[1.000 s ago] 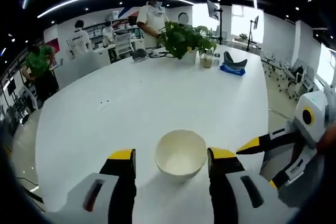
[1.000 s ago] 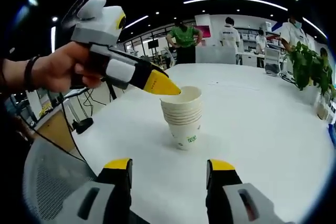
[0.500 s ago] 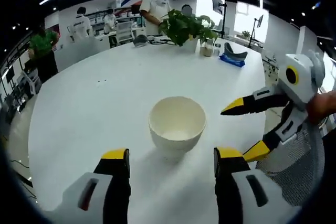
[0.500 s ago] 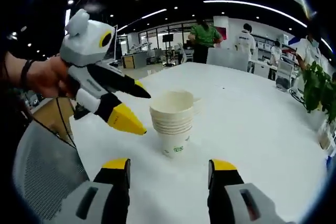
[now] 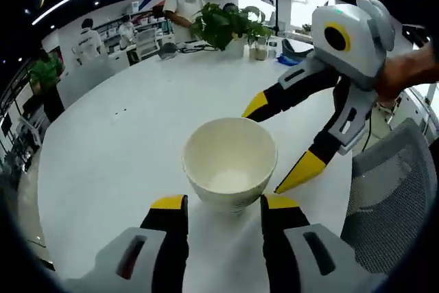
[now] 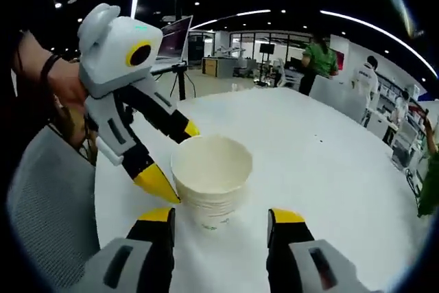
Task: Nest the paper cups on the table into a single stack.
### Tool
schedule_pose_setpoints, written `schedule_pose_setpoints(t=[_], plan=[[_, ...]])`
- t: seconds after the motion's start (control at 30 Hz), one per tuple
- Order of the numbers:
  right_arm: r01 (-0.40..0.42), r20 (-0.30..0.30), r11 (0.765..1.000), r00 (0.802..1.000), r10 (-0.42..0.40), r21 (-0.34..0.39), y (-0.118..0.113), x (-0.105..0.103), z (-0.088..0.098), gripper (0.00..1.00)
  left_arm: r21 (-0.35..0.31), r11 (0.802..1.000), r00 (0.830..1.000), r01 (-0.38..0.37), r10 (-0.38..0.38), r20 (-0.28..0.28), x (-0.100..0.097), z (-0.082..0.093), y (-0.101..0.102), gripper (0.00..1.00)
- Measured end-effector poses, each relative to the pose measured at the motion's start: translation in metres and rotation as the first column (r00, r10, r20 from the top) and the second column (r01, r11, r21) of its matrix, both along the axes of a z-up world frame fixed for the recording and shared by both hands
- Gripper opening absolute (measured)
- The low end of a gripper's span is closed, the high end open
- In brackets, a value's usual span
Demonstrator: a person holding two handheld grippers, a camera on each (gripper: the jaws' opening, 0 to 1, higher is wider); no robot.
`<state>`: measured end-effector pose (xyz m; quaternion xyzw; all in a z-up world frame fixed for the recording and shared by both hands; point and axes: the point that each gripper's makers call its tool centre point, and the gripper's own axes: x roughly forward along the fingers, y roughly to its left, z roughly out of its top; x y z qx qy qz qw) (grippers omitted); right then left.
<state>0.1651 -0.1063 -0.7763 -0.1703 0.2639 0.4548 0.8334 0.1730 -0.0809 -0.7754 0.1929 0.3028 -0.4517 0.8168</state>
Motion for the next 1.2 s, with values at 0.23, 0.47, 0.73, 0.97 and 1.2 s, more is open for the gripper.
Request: schedule_pose_setpoints(t=[0.23, 0.47, 0.73, 0.97, 1.2], plan=[[-0.038, -0.015, 0.999, 0.999, 0.038, 0.007, 0.011, 0.022, 0.007, 0.36, -0.025, 1.0, 1.0, -0.015, 0.014, -0.016, 0.011, -0.002, 0.006, 0.33], [-0.056, -0.003, 0.998, 0.998, 0.056, -0.001, 0.028, 0.05, 0.004, 0.37, 0.006, 0.999, 0.999, -0.049, 0.049, 0.003, 0.038, -0.006, 0.025, 0.32], [-0.065, 0.003, 0.998, 0.998, 0.065, 0.011, 0.047, 0.079, 0.006, 0.37, 0.019, 0.997, 0.997, -0.073, 0.073, 0.027, 0.072, -0.003, 0.045, 0.32], [-0.069, 0.004, 0.998, 0.998, 0.069, -0.002, 0.062, 0.097, 0.009, 0.37, 0.021, 0.995, 0.995, -0.095, 0.094, 0.019, 0.092, -0.004, 0.057, 0.32], [-0.05, -0.019, 0.999, 0.999, 0.05, 0.006, 0.064, 0.098, 0.006, 0.38, 0.029, 0.995, 0.996, -0.093, 0.093, 0.011, 0.088, -0.004, 0.061, 0.32]])
